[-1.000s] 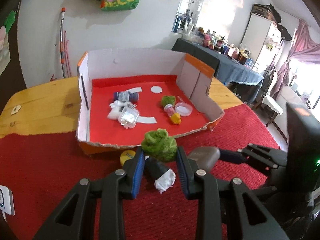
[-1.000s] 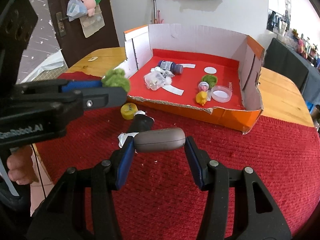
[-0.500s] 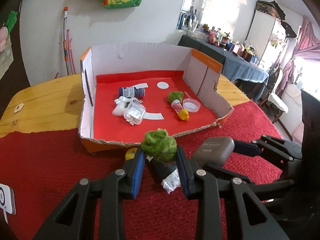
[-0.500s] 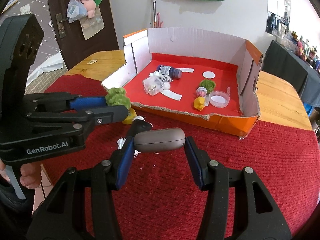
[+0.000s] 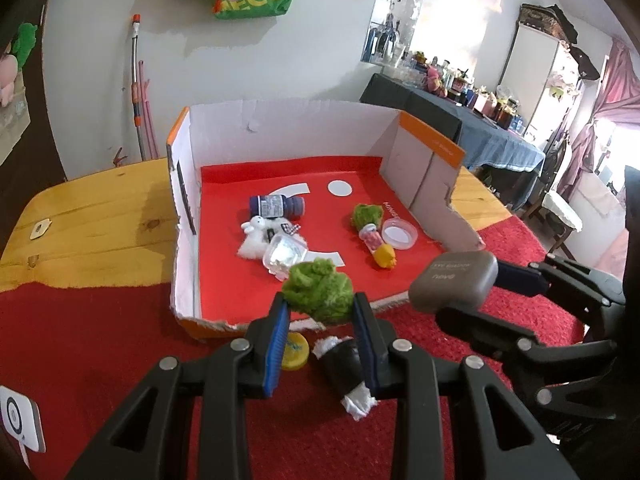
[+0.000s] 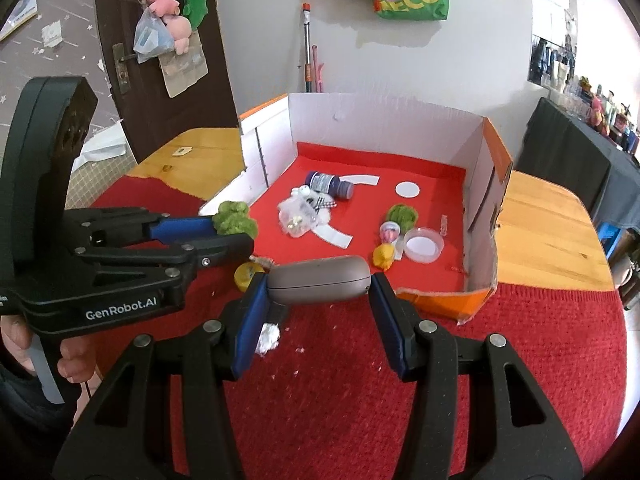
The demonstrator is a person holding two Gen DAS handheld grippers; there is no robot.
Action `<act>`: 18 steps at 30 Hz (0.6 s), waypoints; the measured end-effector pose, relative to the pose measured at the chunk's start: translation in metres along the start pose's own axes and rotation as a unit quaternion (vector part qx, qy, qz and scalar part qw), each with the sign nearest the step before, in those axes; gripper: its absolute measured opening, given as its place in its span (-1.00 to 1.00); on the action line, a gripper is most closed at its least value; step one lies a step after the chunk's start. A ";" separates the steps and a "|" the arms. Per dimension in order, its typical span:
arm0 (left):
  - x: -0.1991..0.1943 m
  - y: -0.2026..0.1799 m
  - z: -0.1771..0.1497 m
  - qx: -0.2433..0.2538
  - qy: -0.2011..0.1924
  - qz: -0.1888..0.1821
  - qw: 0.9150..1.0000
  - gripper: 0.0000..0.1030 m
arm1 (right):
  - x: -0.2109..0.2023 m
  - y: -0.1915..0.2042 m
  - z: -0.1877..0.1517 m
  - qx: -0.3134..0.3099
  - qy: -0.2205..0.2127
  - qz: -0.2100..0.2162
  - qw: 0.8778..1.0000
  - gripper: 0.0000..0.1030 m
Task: Organize objects
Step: 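Carry the green ball with the left tool while the right tool carries the eye shadow case into the box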
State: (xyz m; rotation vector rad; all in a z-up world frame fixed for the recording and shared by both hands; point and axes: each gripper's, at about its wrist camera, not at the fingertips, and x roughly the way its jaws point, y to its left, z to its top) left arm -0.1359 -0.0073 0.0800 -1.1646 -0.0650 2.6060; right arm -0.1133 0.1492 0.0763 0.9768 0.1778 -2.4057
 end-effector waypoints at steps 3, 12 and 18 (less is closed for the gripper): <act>0.009 0.003 0.005 0.002 0.010 0.001 1.000 -0.35 | 0.006 -0.004 0.006 0.003 0.002 0.000 1.000 -0.04; 0.045 0.010 0.010 0.008 0.071 -0.014 0.997 -0.35 | 0.040 -0.021 0.015 0.020 0.035 0.010 0.999 -0.04; 0.057 0.014 0.011 0.015 0.092 -0.026 0.995 -0.35 | 0.062 -0.025 0.016 0.028 0.061 0.019 0.998 -0.04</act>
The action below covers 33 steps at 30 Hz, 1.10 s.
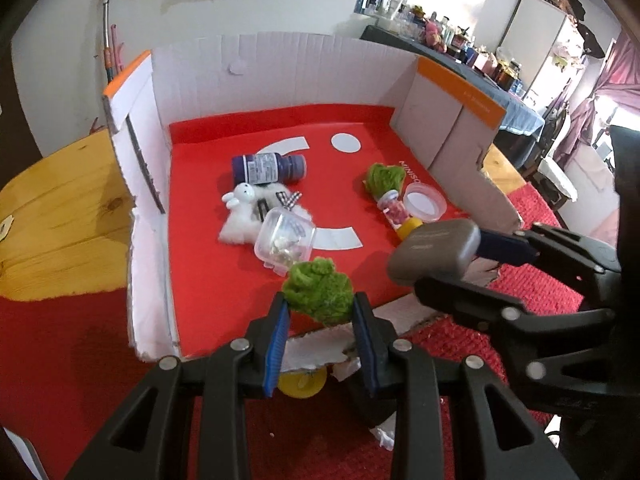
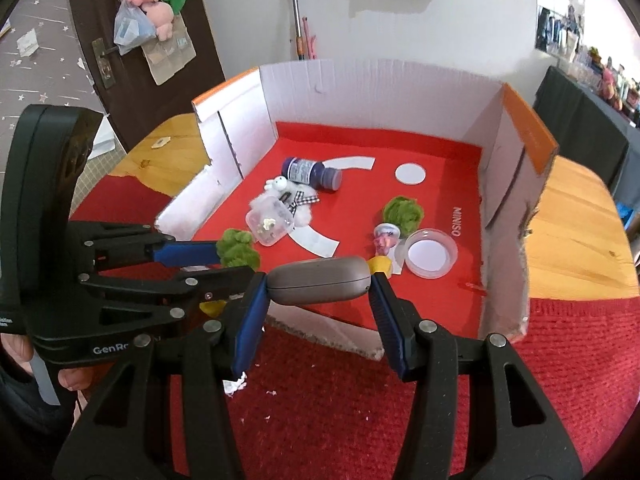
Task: Organize objects
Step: 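Carry the green ball with the left tool while the right tool carries the eye shadow case into the box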
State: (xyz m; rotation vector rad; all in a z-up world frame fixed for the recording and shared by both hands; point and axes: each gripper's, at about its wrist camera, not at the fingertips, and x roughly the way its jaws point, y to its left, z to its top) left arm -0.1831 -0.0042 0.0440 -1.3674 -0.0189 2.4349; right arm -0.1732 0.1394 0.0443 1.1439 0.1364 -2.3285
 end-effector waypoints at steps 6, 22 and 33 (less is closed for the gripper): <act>0.009 0.003 0.006 0.013 0.014 0.022 1.000 -0.35 | 0.013 -0.004 0.004 0.008 0.020 0.004 1.000 -0.04; 0.023 0.008 0.023 0.023 0.035 0.041 0.998 -0.35 | 0.031 -0.014 0.013 0.025 0.072 0.027 0.997 -0.04; 0.025 0.011 0.022 0.002 0.017 0.048 0.999 -0.35 | 0.027 -0.023 0.008 0.030 0.039 -0.022 0.999 -0.04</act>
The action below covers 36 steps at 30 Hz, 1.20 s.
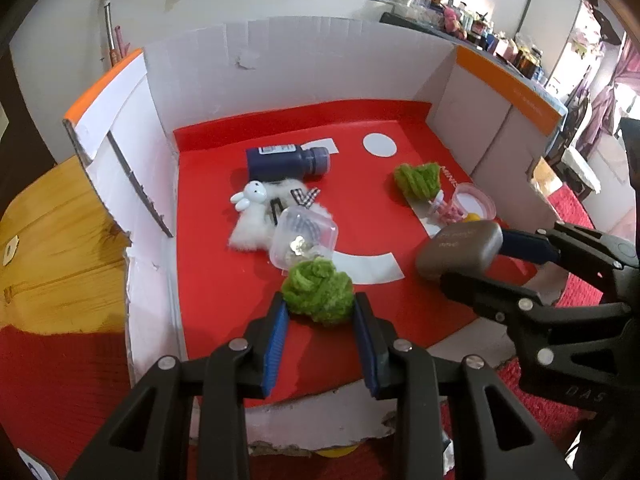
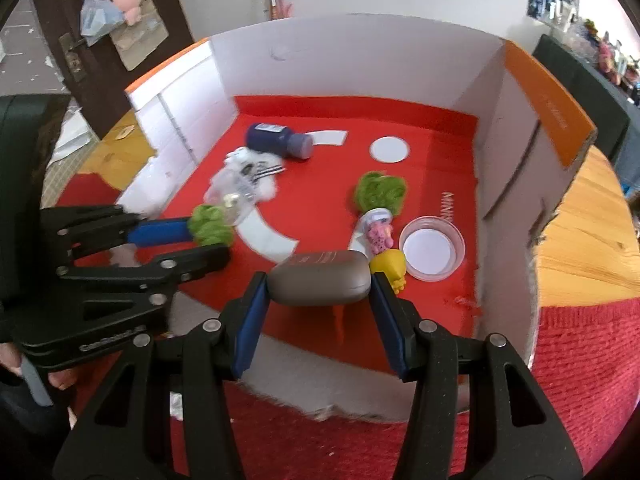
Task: Organize objects
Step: 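Carry the green ball with the left tool while the right tool carries the eye shadow case into the box, then open the left tool to drop the green ball while the right tool sets the case down, then withdraw both tools out of the box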
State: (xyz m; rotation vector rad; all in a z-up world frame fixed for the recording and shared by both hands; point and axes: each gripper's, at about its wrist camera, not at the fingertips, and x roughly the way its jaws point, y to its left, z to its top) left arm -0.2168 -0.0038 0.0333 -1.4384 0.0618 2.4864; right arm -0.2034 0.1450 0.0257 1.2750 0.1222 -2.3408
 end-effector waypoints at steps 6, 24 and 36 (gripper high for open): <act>0.001 0.001 0.000 -0.007 -0.005 0.005 1.000 -0.35 | 0.002 -0.003 0.001 0.011 -0.010 0.005 1.000 -0.04; 0.000 -0.001 0.000 -0.010 -0.010 0.007 1.000 -0.02 | -0.001 -0.002 -0.002 0.001 0.002 -0.007 1.000 -0.01; -0.006 -0.002 -0.005 -0.012 -0.023 0.006 1.000 0.07 | -0.008 0.003 -0.004 -0.001 -0.007 0.000 1.000 0.19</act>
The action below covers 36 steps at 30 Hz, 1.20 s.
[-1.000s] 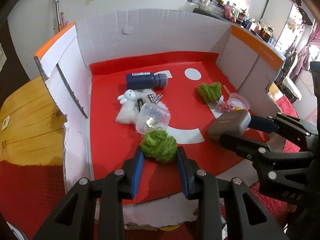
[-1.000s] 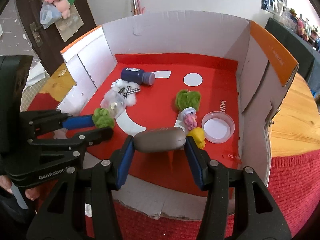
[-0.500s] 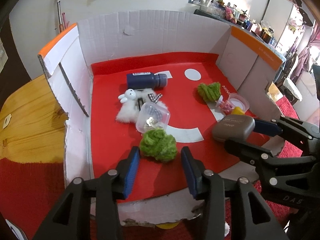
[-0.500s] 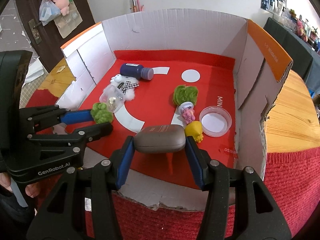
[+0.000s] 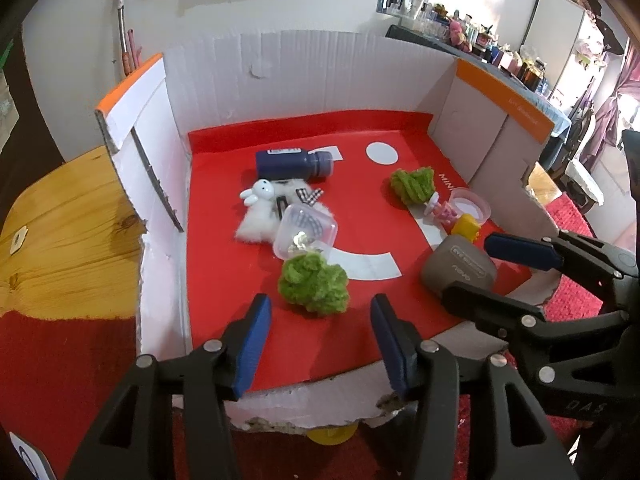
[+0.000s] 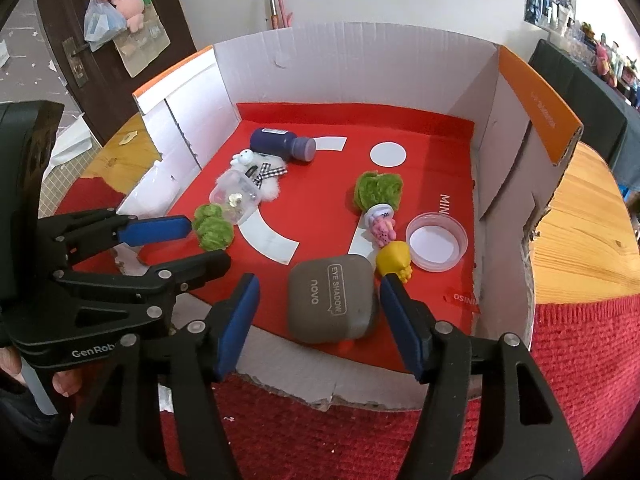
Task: Organize objects
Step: 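Withdraw both tools out of the box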
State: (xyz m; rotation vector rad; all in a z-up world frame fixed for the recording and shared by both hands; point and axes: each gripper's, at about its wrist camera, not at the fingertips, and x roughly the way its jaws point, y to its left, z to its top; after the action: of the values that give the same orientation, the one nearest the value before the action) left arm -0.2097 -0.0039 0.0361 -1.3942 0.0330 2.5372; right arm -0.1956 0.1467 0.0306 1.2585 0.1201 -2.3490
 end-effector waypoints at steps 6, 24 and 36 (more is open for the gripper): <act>-0.007 -0.003 -0.004 0.001 -0.010 0.004 1.000 0.20 | -0.007 0.003 -0.003 -0.003 -0.008 -0.001 1.000 0.24; -0.049 -0.007 -0.017 -0.005 -0.066 0.021 0.998 0.51 | -0.050 0.017 -0.019 -0.013 -0.047 -0.003 0.999 0.48; -0.069 -0.008 -0.031 -0.007 -0.085 0.028 0.996 0.76 | -0.073 0.031 -0.033 -0.022 -0.064 -0.002 0.998 0.68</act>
State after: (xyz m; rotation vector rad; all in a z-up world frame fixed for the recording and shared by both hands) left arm -0.1467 -0.0149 0.0779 -1.1936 0.0240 2.6979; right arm -0.1224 0.1554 0.0750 1.0852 0.1333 -2.4097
